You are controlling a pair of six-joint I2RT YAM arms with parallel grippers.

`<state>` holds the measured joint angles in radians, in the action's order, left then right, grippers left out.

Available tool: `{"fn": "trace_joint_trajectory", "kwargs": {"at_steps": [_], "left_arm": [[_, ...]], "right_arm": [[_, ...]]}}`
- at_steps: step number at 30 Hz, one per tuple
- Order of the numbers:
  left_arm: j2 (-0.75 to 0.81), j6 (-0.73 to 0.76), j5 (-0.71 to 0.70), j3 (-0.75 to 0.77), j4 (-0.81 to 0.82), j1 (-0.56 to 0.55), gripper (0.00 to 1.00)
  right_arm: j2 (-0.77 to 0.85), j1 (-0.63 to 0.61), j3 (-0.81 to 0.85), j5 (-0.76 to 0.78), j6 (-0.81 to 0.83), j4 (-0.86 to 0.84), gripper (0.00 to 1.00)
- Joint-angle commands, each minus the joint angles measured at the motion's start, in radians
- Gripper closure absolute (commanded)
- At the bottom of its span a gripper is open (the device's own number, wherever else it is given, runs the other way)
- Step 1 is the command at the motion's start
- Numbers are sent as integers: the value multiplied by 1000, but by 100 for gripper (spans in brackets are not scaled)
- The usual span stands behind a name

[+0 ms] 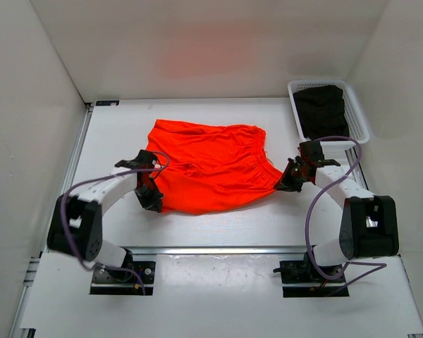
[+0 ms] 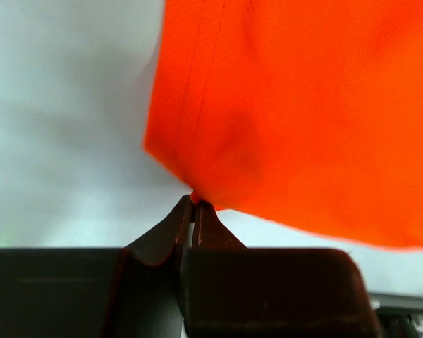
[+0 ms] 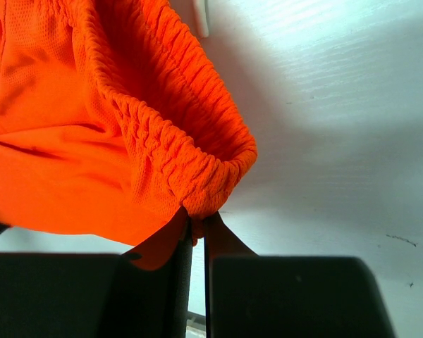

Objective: Fold and stack the shorts
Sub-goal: Flatten the shorts out, then fold the shorts

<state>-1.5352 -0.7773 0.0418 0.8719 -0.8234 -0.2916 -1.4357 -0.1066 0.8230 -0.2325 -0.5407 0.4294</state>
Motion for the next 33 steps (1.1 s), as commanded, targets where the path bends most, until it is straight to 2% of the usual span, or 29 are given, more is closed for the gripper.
{"fn": "trace_joint_trajectory", "kwargs": {"at_steps": [1, 6, 10, 15, 18, 23, 24, 27, 33], "left_arm": [[237, -29, -5, -28, -135, 8, 90], [424, -49, 44, 5, -273, -1, 90], [490, -50, 33, 18, -374, -1, 90], [553, -76, 55, 4, -442, -72, 90], [613, -109, 81, -30, -470, -125, 90], [695, -163, 125, -73, -479, -218, 90], [695, -177, 125, -73, -479, -240, 90], [653, -177, 86, -41, -479, -241, 90], [575, -157, 33, 38, -479, -241, 90]], "right_arm": [[44, 2, 33, 24, 27, 51, 100], [54, 2, 33, 33, 36, 72, 100], [54, 12, 33, 33, 36, 97, 100], [75, 12, 22, 53, 27, 183, 100], [144, 12, -18, 53, 18, 195, 100], [166, 31, -56, 64, 18, 204, 90], [166, 47, -56, 64, 27, 204, 82], [166, 61, -47, 35, 39, 183, 68], [124, 61, -65, 1, 39, 103, 68]]}}
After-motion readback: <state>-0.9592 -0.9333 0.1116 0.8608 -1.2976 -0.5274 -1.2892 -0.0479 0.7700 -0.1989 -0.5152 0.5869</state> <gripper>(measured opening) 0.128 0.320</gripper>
